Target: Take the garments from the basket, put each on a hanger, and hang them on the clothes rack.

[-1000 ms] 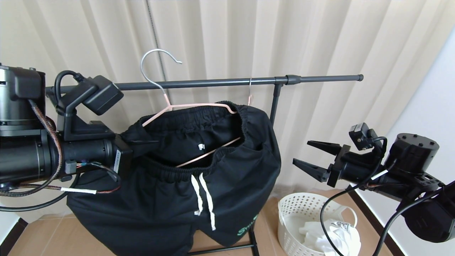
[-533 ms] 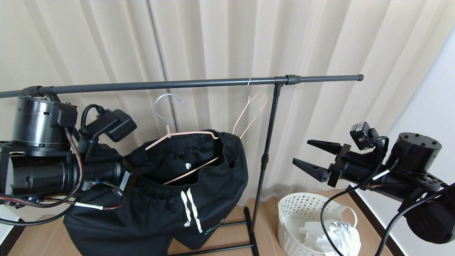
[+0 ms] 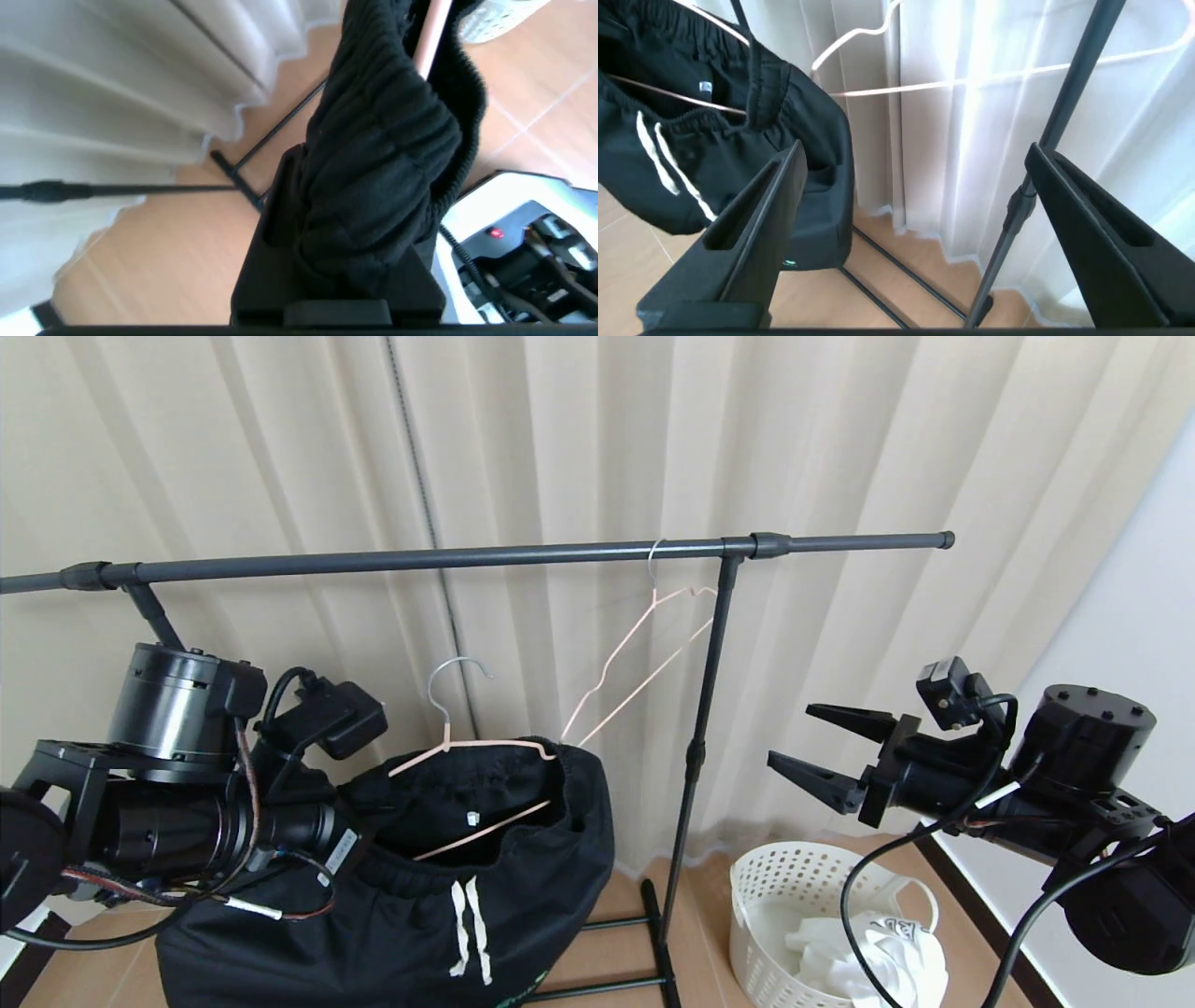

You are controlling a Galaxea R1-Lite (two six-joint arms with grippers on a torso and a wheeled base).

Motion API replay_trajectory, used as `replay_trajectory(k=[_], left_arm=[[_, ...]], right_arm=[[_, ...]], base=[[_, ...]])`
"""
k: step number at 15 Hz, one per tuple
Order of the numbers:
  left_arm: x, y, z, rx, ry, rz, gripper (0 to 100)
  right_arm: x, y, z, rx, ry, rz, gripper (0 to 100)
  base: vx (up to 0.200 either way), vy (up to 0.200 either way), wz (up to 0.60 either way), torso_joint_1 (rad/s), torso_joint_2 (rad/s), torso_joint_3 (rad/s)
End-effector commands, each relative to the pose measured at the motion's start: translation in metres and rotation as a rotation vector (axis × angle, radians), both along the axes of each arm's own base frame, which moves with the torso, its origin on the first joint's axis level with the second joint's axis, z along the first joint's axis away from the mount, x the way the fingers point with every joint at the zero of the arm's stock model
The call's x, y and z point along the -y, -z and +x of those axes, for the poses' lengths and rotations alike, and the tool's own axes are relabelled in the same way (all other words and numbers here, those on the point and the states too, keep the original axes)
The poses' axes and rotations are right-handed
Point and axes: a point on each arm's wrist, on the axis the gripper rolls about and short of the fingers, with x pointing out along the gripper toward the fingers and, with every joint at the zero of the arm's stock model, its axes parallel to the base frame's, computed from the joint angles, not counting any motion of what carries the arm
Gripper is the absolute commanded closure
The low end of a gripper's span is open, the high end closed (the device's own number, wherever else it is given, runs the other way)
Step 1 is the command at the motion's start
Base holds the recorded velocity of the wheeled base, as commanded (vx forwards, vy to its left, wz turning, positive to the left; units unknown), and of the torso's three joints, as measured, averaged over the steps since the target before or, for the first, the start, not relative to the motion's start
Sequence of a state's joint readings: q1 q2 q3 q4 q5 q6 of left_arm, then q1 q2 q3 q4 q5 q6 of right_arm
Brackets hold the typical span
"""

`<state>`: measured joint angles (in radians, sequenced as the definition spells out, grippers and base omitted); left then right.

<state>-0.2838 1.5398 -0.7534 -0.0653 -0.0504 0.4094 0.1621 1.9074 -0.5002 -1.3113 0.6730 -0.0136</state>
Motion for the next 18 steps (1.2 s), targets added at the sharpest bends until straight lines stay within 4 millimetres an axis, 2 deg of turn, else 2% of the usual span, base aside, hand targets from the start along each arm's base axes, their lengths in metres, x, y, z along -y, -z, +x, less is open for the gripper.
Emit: replay_trajectory(k=[1, 4, 10, 13, 18], left_arm=[[0.001, 0.009, 0.004, -0.028, -0.021, 0.029, 100], [-0.002, 0.017, 0.006, -0.056, -0.053, 0.061, 100], [-0.015, 0.027, 0.026, -0.028, -0.139, 0.052, 100], [-0.014, 0.029, 0.037, 0.026, -0.168, 0.016, 100], [-0.007, 0.012, 0.064, 0.151, -0.219, -0.102, 100]], right_arm=[[0.0, 0.001, 0.0, -0.002, -0.001, 0.0, 0], [0.0, 0.001, 0.0, -0.002, -0.001, 0.0, 0], [-0.001, 0.001, 0.0, -0.004, -0.002, -0.001, 0], [-0.002, 0.001, 0.0, -0.005, -0.007, -0.001, 0], [-0.002, 0.002, 0.0, -0.007, -0.007, -0.001, 0]], base=[[0.0, 0.0, 0.0, 0.0, 0.0, 0.0], [0.0, 0.0, 0.0, 0.0, 0.0, 0.0], [0.0, 0.0, 0.0, 0.0, 0.0, 0.0], [0.0, 0.0, 0.0, 0.0, 0.0, 0.0], [0.0, 0.0, 0.0, 0.0, 0.0, 0.0]])
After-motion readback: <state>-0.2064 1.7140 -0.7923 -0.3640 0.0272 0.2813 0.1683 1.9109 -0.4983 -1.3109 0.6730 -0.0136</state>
